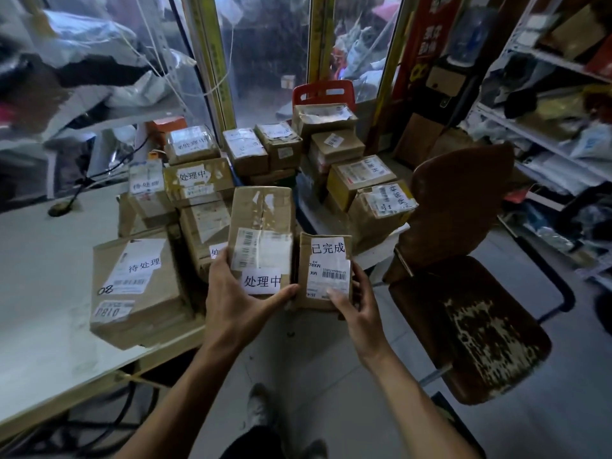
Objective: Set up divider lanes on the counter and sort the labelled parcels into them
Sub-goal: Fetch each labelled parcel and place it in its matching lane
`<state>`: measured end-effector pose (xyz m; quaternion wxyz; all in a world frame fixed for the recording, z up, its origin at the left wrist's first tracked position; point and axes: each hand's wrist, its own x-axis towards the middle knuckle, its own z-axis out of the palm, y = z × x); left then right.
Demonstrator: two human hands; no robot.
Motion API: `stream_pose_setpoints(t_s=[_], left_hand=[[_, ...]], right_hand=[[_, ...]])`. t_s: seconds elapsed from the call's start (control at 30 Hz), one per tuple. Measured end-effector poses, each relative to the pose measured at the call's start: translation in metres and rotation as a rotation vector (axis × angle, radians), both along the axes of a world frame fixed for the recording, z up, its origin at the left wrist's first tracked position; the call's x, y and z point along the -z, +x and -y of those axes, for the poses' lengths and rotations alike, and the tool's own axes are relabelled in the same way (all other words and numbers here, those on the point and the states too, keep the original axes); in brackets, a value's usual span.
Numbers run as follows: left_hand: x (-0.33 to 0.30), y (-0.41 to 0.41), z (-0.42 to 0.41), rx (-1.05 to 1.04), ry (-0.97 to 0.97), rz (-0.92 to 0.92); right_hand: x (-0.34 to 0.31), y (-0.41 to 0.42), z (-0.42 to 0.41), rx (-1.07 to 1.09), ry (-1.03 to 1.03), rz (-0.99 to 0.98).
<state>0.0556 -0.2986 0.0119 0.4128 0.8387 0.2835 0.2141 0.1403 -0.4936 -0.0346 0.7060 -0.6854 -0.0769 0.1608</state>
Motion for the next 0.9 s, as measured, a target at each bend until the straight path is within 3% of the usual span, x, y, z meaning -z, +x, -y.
stream_pose_setpoints(t_s=[0.37,0.7,0.8,0.9], left_hand=[[-0.003,0.061,-0.035,-0.056,-0.009,0.042],[-0.010,0.079,-0.084,-0.211,-0.007,0.072],[-0.009,0.079,-0.093,-0.278,-0.004,0.034],[-0.007,0.084,-0.096,-0.318,-0.007,0.012]], right_hand=[[0.001,0.079,-0.040,0.022,0.012,-0.093],[0.013,0.115,-0.088,0.165,0.098,-0.309],[0.017,0.125,-0.099,0.192,0.034,-0.236],[0.018,0.137,-0.107,0.178,-0.199,-0.068]])
